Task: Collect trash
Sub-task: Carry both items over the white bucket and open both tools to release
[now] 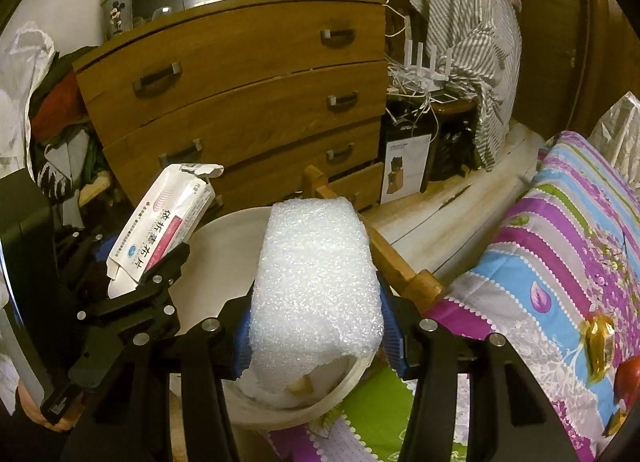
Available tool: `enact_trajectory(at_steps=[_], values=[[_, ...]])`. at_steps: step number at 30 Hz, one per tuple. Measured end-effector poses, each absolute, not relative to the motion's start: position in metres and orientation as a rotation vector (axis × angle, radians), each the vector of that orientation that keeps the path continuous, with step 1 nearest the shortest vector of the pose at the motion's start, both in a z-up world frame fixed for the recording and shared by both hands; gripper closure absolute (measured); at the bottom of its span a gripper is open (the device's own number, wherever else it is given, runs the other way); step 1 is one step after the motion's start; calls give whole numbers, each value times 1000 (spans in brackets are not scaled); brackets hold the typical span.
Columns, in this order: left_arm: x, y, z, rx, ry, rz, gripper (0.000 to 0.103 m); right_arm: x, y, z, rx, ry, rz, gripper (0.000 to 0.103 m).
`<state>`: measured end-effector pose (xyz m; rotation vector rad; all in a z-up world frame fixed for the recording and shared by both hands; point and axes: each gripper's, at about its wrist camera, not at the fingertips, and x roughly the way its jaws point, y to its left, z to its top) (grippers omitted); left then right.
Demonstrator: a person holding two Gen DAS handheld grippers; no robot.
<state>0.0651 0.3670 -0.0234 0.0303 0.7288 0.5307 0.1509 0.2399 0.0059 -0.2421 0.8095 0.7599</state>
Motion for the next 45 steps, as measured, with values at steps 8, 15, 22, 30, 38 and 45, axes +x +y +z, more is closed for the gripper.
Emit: enact_trajectory(at_steps=[8,15,22,30,38,45], values=[[67,371,-27,28,738,527,51,151,242,0,-257,819,763,50],[69,372,-29,24,742,525,51,151,243,-1,-259,815,774,50],[72,374,-32,19,744,513,51,149,255,0,-302,799,793,36],[84,370,-47,17,783,460,27,157,241,3,-295,780,747,28],[84,371,-48,8,799,455,26,159,228,2,-272,778,740,28],[79,365,-47,4,795,463,26,150,218,4,-264,736,708,28]])
